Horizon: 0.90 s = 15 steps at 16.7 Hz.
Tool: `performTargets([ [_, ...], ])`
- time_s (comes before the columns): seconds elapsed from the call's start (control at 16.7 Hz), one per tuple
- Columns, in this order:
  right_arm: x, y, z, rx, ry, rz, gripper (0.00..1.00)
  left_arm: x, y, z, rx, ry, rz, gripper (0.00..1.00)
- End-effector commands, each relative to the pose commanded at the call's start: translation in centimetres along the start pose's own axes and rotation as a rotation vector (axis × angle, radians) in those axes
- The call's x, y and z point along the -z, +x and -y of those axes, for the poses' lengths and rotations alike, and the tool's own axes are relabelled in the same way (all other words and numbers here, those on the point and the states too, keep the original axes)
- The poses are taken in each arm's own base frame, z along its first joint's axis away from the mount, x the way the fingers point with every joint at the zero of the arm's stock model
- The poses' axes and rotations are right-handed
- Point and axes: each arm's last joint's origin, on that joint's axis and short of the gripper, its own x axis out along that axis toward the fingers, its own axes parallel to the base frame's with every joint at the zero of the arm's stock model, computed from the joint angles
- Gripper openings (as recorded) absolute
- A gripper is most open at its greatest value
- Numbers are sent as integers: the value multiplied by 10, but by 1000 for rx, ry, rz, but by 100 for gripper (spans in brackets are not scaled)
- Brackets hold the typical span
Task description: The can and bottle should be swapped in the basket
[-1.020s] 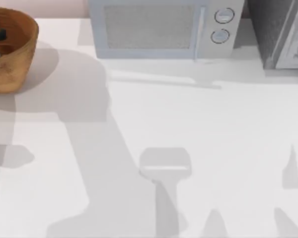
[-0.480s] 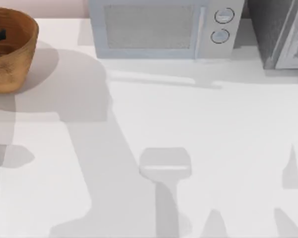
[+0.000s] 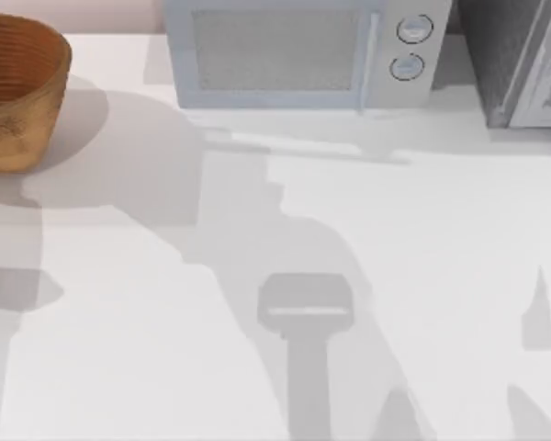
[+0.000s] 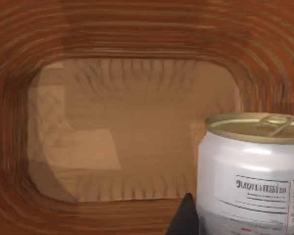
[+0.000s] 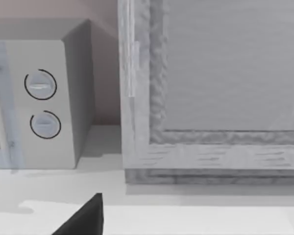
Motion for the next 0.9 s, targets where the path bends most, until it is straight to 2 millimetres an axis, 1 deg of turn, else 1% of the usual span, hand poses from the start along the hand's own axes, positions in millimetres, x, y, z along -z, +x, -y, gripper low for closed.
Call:
performTargets([
  [0.12,0,0,0,0,0,0,100,20,-42,18,-31,22,110,0],
  [0.24,0,0,0,0,0,0,100,49,-81,36,-61,44,232,0],
  [0.36,0,0,0,0,0,0,100,88,-113,52,-87,63,360,0],
  [0.48,0,0,0,0,0,0,100,132,-134,65,-108,80,490,0],
  [0.54,0,0,0,0,0,0,100,156,-140,70,-116,87,555,0],
  [0.66,0,0,0,0,0,0,100,202,-143,78,-128,98,679,0],
  [0.78,0,0,0,0,0,0,100,245,-135,81,-133,104,794,0],
  [0.9,0,0,0,0,0,0,100,280,-118,82,-133,107,894,0],
])
